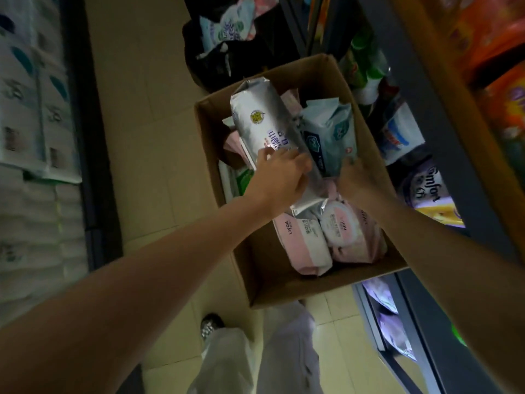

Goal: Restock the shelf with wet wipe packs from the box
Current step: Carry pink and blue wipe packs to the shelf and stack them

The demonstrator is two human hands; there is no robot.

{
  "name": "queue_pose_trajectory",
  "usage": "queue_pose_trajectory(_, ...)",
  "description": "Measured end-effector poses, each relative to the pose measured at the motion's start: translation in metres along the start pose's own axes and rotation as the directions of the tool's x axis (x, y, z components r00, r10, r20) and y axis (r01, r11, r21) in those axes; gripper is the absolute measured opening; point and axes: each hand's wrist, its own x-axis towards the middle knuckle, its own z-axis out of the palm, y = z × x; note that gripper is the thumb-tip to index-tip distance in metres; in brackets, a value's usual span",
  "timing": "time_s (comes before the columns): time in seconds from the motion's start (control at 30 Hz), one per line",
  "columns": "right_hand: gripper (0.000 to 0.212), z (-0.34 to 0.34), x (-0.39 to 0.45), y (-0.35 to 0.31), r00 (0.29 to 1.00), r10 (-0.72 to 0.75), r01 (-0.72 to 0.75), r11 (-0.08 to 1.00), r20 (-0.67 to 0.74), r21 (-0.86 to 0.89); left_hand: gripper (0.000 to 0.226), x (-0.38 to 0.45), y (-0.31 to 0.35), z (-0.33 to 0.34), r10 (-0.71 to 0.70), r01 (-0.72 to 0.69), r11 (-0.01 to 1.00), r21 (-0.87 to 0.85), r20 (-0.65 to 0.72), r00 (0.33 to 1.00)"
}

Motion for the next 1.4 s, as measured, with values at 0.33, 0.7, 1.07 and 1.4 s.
queue_pose_trajectory(0.33,0.014,-0.007,-0.025,-0.004,0.967,0.234,-0.151,0.843,-0.099,0.517,0.031,-0.006,-0.023,-0.017,-0.204,0.185,0.97,-0.158,-0.109,0.973)
queue_pose_trajectory(0.7,0.026,-0.13,-0.148,-0.065,0.876,-0.038,0.316,0.799,-0.481,0.512,0.077,-0.024,-0.024,-0.082,-0.154,0.233,0.884,-0.406,0.217,0.964)
queue_pose_trajectory(1.07,0.041,-0.355,-0.312,-0.323,0.4,-0.632,0.913,0.335,-0.663,0.232,0.066,-0.18,-0.072,-0.379,-0.268,-0.1,0.607,-0.788,-0.322,0.908)
queue_pose_trajectory(1.4,0.028,-0.408,-0.588,-0.51,0.096,-0.724,0.831,-0.32,-0.684,0.455,0.039,-0.461,-0.095,-0.537,-0.338,-0.355,0.596,-0.72,-0.626,0.703)
